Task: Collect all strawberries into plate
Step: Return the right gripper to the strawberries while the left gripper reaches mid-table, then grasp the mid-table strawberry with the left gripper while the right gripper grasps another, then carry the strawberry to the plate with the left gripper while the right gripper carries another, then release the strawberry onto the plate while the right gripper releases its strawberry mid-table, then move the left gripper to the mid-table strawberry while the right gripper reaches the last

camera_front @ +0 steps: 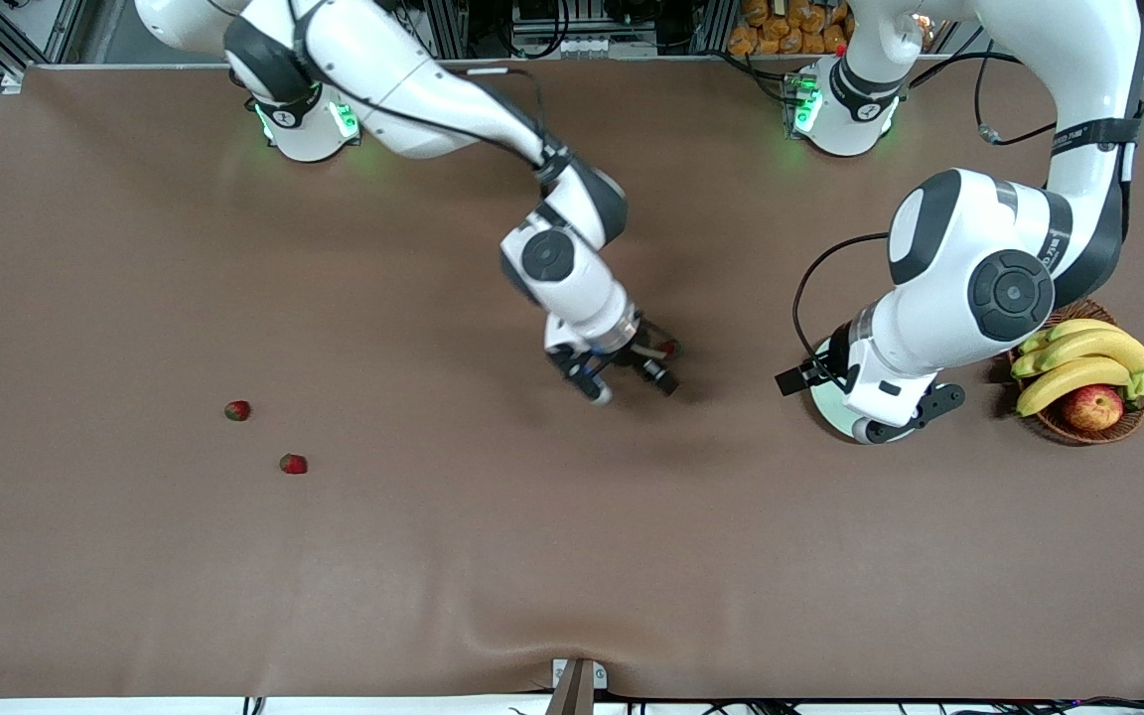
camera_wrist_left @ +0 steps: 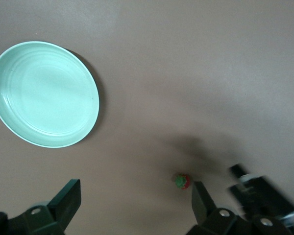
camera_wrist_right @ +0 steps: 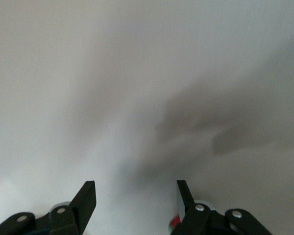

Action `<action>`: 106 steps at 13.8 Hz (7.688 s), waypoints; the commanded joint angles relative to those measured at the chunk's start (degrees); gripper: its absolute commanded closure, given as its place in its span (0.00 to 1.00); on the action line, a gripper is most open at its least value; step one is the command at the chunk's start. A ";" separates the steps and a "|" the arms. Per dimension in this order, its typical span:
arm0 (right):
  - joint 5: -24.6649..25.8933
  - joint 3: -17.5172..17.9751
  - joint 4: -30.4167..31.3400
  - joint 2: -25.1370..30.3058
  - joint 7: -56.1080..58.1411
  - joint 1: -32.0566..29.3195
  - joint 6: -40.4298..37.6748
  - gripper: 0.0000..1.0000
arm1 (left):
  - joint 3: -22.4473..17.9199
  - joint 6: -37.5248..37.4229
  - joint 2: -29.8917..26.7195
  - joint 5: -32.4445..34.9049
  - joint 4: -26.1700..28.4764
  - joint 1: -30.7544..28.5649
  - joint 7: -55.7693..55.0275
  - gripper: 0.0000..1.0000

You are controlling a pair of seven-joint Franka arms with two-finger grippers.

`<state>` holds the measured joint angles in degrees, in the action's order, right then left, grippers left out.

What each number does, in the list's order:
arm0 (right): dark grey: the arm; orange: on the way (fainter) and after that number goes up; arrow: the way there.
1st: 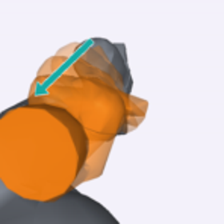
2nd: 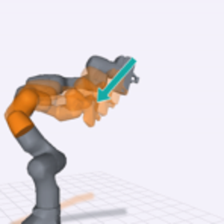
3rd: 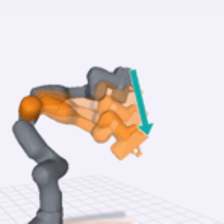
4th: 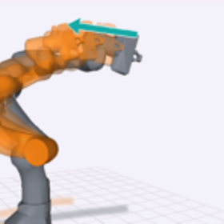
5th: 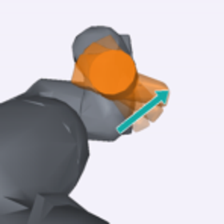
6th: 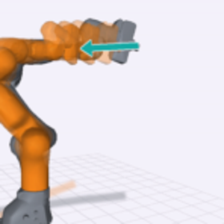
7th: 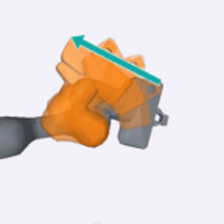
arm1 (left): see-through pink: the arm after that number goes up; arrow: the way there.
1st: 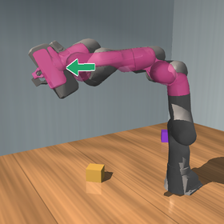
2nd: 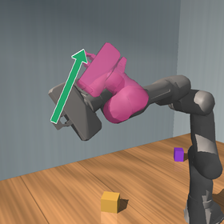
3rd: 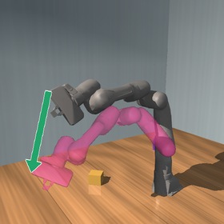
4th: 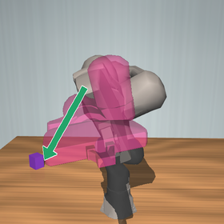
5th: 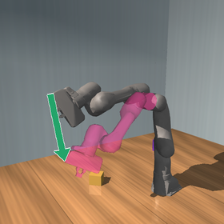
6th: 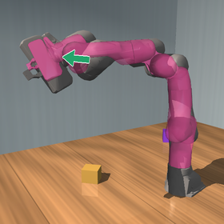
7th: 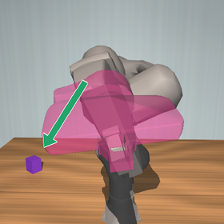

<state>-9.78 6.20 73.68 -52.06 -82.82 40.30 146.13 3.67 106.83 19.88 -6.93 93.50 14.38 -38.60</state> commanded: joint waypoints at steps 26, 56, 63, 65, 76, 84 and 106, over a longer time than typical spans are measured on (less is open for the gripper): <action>10.93 0.57 11.66 10.31 76.75 -42.32 -25.02 0.20 | 0.90 35.02 11.14 6.13 16.18 16.91 -44.99 0.04; 7.94 1.27 5.42 8.90 68.15 -37.41 -28.17 0.97 | 0.73 34.76 11.67 10.45 19.44 18.05 -52.63 1.00; 3.02 1.36 1.46 8.99 50.52 -28.72 -32.23 0.97 | 0.55 22.73 3.68 12.64 18.38 5.76 -39.04 1.00; -0.83 1.27 0.24 8.73 44.61 -25.29 -30.83 0.97 | 0.55 20.79 2.27 12.73 18.38 2.25 -32.36 1.00; -5.33 1.71 -1.86 0.92 16.91 -4.37 -4.37 0.96 | 0.90 21.56 6.30 17.92 19.00 -9.18 -18.62 1.00; -5.07 1.27 -6.89 -6.29 5.83 5.48 2.84 0.90 | 0.90 26.85 9.82 17.92 18.74 -11.74 -17.04 0.47; 0.55 0.04 -5.22 0.89 12.66 -5.22 -9.60 0.00 | 1.25 22.98 7.27 17.48 16.27 -4.20 -23.51 0.00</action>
<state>-9.94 5.23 66.51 -54.74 -73.20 38.46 140.92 5.13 131.62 28.65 9.75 109.47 7.11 -57.90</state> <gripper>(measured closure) 0.000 0.000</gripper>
